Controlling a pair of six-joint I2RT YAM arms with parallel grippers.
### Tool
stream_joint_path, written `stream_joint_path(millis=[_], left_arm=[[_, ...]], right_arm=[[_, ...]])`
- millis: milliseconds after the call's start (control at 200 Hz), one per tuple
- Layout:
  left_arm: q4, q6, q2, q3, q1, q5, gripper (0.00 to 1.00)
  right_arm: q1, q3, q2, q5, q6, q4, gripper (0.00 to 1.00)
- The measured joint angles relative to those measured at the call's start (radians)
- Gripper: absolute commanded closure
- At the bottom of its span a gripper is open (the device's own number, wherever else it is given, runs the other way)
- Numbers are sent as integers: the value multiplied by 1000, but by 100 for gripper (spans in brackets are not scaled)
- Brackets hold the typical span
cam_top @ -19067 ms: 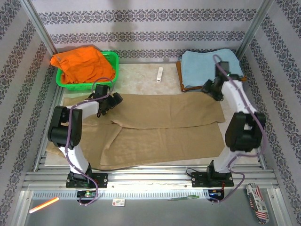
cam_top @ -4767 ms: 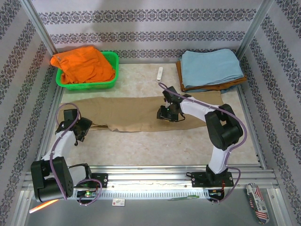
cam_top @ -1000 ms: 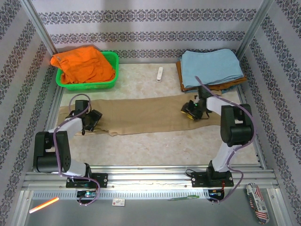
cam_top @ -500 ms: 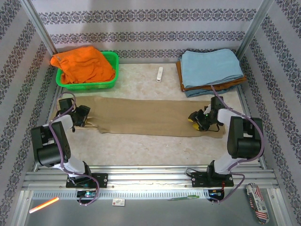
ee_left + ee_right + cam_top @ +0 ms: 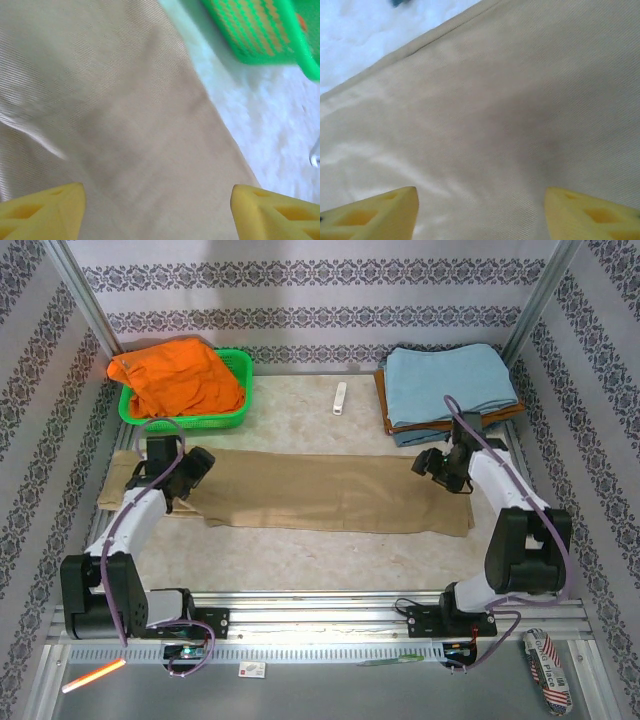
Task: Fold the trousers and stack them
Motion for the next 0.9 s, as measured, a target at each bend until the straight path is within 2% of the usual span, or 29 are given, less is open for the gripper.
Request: stream_joint_path(millis=[175,290,400,475,550,739,899], left_arm=[[3,19,66,-14,-142,11,22],[21,25,143,-37,-174,30,22],[47,26,219,-58,-172,30,23],[80,28,248,-57,-159,35,23],[124,25,264,-58,-138,47,24],[235,20,305,-51,-67,89,24],[279,20,328,-39,-45,105,24]], right_arm=[[-117,75,148,85,-55,-67,29],[-161,105,195,121,-72,-98,29],[-170,122,195,128,-80,-124,28],[-182,131,195,128,-95,-139,22],[-195,140,200,129,-112,-156,21],[-207,147,260,124,-138,-181,23],[-206,147,316,51,-154,-183,28]])
